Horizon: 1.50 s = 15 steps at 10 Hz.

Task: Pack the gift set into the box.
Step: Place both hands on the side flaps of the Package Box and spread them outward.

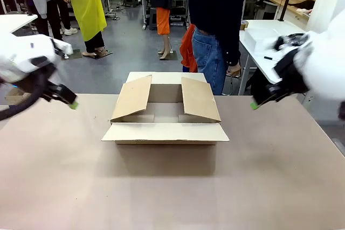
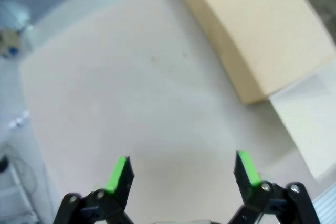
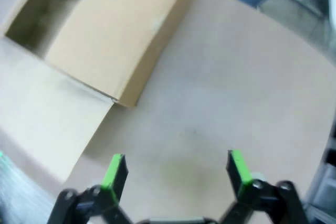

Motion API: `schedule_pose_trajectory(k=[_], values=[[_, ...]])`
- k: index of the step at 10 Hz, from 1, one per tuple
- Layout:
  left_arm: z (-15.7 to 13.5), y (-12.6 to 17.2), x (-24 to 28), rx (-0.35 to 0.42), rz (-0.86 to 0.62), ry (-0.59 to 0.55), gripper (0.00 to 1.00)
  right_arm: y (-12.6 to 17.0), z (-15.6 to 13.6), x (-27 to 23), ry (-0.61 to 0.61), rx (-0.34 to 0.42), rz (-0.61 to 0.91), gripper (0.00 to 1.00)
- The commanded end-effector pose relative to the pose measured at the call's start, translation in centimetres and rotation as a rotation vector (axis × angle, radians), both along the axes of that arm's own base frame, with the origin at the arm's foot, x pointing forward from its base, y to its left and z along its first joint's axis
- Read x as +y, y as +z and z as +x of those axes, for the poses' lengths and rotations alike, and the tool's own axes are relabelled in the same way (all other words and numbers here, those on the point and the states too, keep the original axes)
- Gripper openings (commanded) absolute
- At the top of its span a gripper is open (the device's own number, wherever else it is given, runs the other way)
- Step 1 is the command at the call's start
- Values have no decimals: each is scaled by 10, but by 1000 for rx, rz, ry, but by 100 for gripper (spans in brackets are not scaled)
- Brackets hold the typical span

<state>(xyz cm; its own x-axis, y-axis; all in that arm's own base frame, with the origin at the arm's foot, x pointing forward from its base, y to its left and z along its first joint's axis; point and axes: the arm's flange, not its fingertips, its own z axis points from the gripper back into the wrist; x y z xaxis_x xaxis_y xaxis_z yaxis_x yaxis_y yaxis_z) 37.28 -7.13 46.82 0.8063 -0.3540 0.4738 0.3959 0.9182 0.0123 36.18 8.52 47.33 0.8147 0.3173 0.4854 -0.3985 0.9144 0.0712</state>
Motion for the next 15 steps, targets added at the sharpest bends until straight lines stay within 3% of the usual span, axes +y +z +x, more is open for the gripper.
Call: schedule_pose_trajectory(k=[1,2,3,4,5,6,7,8,9,12,13,15], values=[[-65,15,50,86,-210,102,100,17,-34,-58,-389,52,171,100],[-83,28,100,92,-499,39,100,28,-53,-105,-420,82,400,100],[-97,33,147,71,-790,34,100,31,-72,-151,-331,86,710,100],[-107,20,196,43,-1032,68,100,21,-83,-193,-411,92,904,100],[-111,-4,242,37,-1242,98,100,5,-93,-229,-405,67,1126,100],[-111,-35,278,42,-1392,178,100,-19,-96,-264,-467,45,1363,100],[-109,-61,291,50,-1525,302,100,-45,-95,-284,-527,63,1486,100],[-109,-78,298,19,-1473,399,100,-61,-92,-288,-612,64,1479,100],[-137,-30,291,32,-1125,183,100,-5,-104,-287,-509,104,1031,100],[-137,-30,291,32,-1125,183,100,-5,-104,-287,-509,104,1031,100],[-130,-45,295,65,-1167,223,100,-19,-98,-291,-544,139,1078,100],[-103,20,220,31,-933,164,100,26,-74,-209,-460,93,777,100]])
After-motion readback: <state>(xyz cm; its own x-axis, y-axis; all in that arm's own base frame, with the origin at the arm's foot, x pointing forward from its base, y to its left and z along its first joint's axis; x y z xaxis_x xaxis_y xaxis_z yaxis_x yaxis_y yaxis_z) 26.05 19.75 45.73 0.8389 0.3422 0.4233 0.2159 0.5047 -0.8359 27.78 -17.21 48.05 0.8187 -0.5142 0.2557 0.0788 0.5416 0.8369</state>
